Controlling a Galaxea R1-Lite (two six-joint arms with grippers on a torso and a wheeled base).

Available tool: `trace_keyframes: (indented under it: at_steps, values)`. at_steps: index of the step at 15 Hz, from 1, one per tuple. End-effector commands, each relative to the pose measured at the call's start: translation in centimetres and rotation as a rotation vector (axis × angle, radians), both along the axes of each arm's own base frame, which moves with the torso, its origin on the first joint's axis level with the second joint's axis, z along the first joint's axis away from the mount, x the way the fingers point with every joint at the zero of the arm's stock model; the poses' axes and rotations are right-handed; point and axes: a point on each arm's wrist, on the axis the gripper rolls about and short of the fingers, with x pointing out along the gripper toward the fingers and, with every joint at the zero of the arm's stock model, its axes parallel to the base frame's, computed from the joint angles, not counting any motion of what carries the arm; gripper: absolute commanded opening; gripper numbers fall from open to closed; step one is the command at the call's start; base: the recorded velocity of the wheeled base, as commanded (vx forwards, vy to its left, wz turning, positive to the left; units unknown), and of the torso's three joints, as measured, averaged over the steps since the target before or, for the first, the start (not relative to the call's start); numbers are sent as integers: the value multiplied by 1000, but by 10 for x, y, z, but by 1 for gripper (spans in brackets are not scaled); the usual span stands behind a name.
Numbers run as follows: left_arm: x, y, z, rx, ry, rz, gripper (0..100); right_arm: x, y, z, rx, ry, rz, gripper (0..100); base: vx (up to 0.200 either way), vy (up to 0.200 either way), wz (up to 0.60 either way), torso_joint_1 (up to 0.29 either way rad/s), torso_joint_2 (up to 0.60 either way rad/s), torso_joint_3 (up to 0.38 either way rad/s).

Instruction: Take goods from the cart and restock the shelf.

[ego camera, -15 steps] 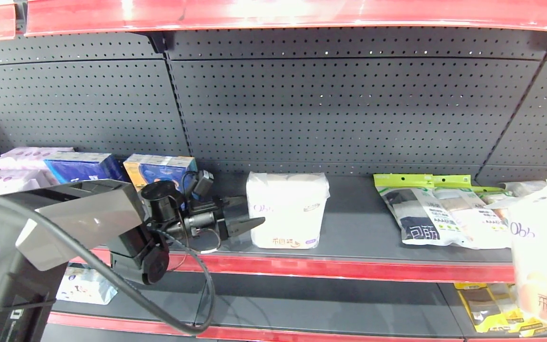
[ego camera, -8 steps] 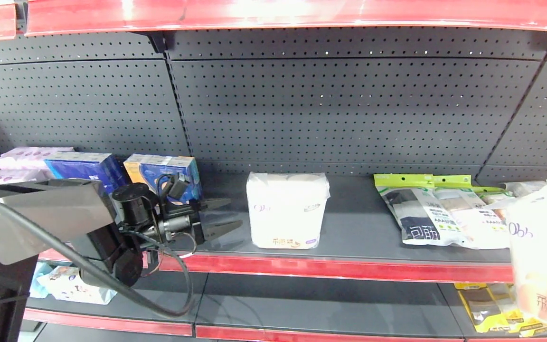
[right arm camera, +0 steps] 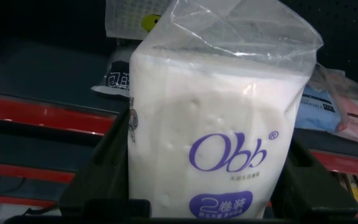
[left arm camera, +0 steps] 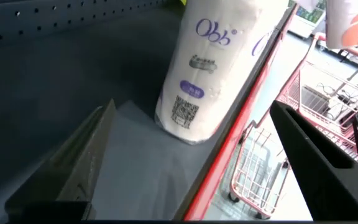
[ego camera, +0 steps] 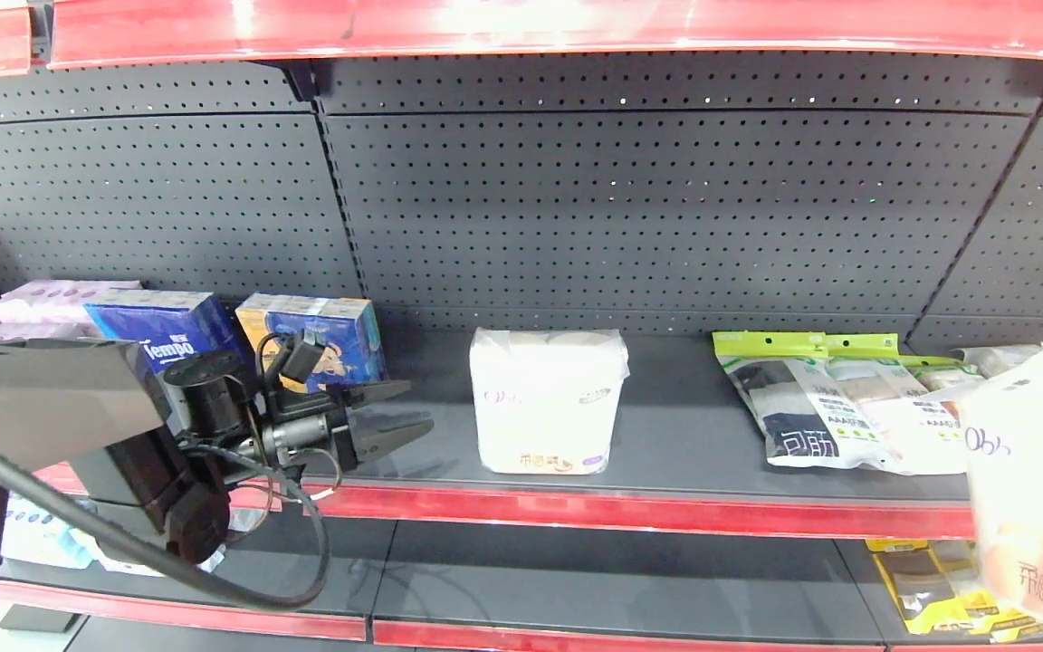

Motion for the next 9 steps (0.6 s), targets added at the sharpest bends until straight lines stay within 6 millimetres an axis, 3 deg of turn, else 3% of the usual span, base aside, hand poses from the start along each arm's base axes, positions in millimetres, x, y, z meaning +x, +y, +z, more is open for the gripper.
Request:
trace_keyframes:
  at_steps: [1,5,9]
  values:
    - [-12,7,8,2,5,16,100,2,-1,0,1,7,1,0,0,0,0,0,0,0]
    - [-33,20,9,33,10,65,100,3,-1,-1,5,13,4,0,0,0,0,0,0,0]
    - [-40,39,14,70,-34,192,100,5,-1,-1,7,17,10,0,0,0,0,0,0,0]
